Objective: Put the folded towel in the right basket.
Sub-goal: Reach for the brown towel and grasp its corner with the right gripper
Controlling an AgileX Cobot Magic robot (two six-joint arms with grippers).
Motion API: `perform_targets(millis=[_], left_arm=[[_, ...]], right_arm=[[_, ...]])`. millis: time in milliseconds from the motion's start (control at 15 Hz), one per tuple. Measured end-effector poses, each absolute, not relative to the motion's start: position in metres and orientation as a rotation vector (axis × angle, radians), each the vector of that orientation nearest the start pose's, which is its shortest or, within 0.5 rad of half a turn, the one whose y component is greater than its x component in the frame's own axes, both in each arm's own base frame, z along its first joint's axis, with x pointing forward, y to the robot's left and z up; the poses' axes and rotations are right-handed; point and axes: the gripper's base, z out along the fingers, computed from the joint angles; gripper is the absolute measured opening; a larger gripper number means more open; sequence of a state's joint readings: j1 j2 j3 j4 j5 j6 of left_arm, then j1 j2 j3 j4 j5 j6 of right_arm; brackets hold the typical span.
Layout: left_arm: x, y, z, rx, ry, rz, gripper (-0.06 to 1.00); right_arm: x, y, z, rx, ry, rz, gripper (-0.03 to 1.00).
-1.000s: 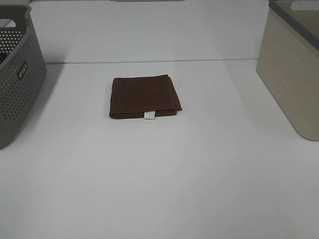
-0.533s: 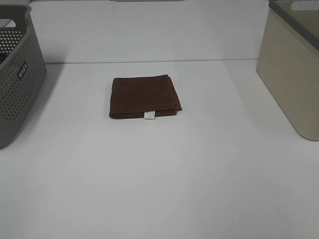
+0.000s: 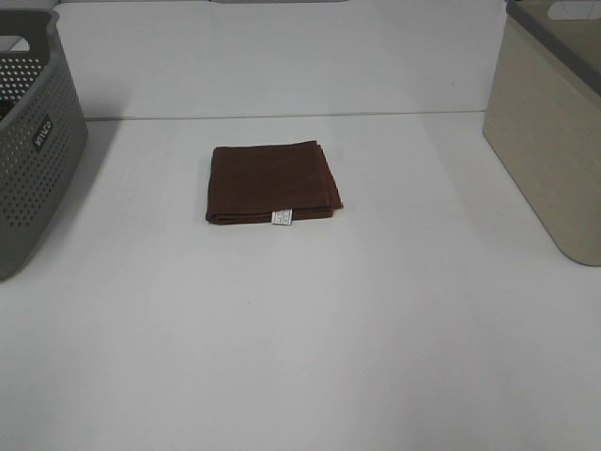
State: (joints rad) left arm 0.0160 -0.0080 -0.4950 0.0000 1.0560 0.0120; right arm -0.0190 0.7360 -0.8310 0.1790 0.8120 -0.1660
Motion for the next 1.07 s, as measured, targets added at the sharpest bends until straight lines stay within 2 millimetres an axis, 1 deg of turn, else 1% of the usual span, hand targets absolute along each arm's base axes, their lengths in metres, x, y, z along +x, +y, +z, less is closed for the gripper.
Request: perform_targets(millis=[67, 200, 267, 333, 467, 533, 667, 733, 800, 933, 1000, 1067], left_arm=[[-0.005, 0.0, 0.276, -0.004, 2.037, 0.018, 0.97], [-0.005, 0.0, 0.276, -0.004, 2.037, 0.018, 0.97], [-0.005, 0.0, 0.276, -0.004, 2.037, 0.018, 0.97], [-0.005, 0.0, 0.276, -0.004, 2.037, 0.018, 0.97], [-0.005, 0.0, 0.276, -0.004, 2.037, 0.018, 0.97], [-0.005, 0.0, 0.276, -0.004, 2.037, 0.018, 0.97], [-0.005, 0.0, 0.276, -0.004, 2.037, 0.018, 0.97], [-0.005, 0.0, 0.276, -0.004, 2.037, 0.018, 0.97], [-0.005, 0.0, 0.276, -0.004, 2.037, 0.018, 0.97], [-0.005, 0.0, 0.276, -0.004, 2.037, 0.018, 0.97], [-0.005, 0.0, 0.276, -0.004, 2.037, 0.018, 0.97], [-0.005, 0.0, 0.276, -0.004, 2.037, 0.018, 0.97]], right_arm=[[0.153, 0.009, 0.366, -0.096, 2.202, 0.111, 0.74], [0.2, 0.008, 0.379, -0.093, 2.24, 0.117, 0.74], [0.225, 0.008, 0.381, -0.093, 2.268, 0.119, 0.74], [0.267, 0.007, 0.388, -0.114, 2.309, 0.122, 0.74], [0.307, 0.008, 0.387, -0.137, 2.388, 0.144, 0.74], [0.317, 0.009, 0.386, -0.14, 2.403, 0.153, 0.74], [0.352, 0.013, 0.379, -0.149, 2.437, 0.228, 0.74], [0.366, 0.019, 0.376, -0.187, 2.437, 0.239, 0.74], [0.379, 0.03, 0.373, -0.233, 2.433, 0.249, 0.74], [0.401, 0.064, 0.362, -0.345, 2.434, 0.283, 0.74], [0.41, 0.083, 0.353, -0.388, 2.443, 0.31, 0.74], [0.42, 0.098, 0.34, -0.411, 2.466, 0.332, 0.74]])
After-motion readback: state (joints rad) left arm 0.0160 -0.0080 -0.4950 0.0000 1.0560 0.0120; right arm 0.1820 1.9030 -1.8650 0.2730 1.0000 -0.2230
